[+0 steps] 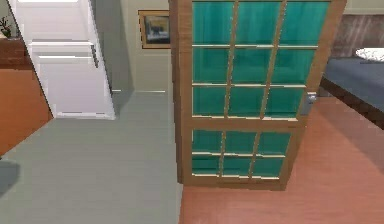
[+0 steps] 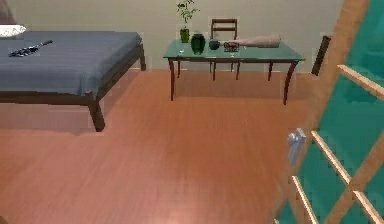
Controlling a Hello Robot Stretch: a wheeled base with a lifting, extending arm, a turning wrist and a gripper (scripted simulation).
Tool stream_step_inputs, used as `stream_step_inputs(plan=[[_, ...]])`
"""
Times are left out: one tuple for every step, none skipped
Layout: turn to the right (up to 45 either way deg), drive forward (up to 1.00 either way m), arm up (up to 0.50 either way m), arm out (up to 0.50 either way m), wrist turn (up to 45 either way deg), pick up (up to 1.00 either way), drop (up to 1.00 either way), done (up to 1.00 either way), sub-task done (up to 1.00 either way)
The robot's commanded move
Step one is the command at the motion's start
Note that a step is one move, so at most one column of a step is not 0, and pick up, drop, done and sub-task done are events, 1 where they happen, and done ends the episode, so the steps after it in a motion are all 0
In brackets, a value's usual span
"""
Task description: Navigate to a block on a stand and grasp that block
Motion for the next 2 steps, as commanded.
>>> stream_step_inputs(plan=[[-45.0,0.00,0.00,0.00,0.0,0.00,0.00,0.00,0.00],[-45.0,0.00,0.00,0.00,0.0,0.00,0.00,0.00,0.00]])
